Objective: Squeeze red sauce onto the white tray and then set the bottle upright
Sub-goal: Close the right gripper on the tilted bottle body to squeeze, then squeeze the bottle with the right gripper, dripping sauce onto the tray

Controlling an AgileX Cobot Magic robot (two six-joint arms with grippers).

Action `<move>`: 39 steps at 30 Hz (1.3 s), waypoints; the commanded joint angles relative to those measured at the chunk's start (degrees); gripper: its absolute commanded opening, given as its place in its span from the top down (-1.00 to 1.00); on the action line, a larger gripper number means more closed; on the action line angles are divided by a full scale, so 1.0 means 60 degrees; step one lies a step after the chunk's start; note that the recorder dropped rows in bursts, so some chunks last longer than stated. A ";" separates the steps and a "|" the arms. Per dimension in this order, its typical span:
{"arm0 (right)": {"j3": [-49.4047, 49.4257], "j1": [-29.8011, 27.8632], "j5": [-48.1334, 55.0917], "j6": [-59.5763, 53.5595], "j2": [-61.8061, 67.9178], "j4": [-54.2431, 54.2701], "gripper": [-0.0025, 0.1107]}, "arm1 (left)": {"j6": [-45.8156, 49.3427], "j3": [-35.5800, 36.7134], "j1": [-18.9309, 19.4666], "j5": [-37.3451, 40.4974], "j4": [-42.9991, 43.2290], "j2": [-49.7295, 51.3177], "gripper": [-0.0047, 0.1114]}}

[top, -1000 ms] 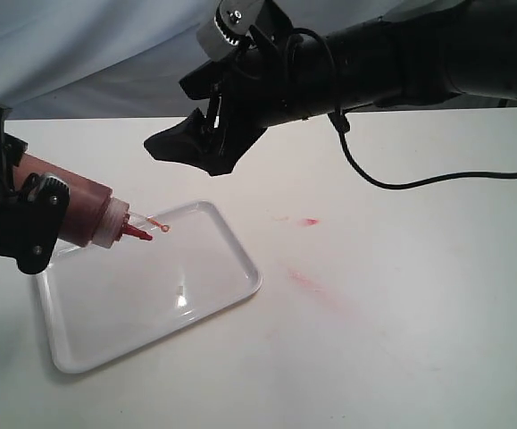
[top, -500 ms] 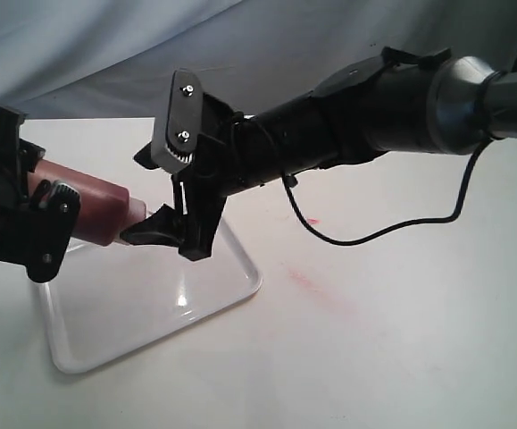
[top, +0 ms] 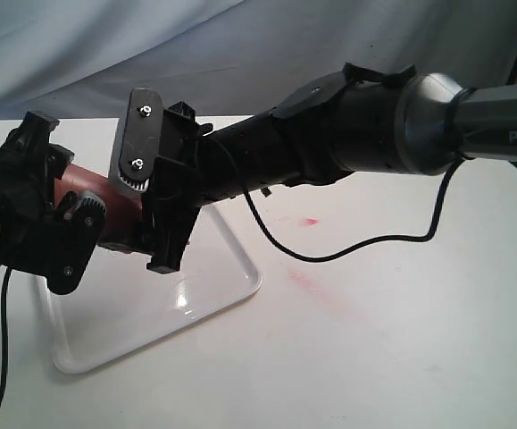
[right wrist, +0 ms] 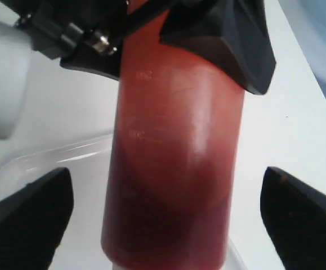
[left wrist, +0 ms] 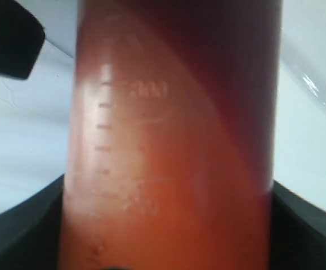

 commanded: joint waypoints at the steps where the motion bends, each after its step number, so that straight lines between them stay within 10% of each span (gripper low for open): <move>1: -0.0008 0.0244 -0.0529 0.0023 0.0249 0.0890 -0.49 | -0.0115 -0.0059 -0.0056 0.0290 0.0022 -0.0066 0.92; 39: -0.0054 0.0819 -0.2303 -0.0476 0.0780 0.2493 -0.49 | -0.0115 -0.0059 -0.0056 0.0210 0.0022 -0.0066 0.92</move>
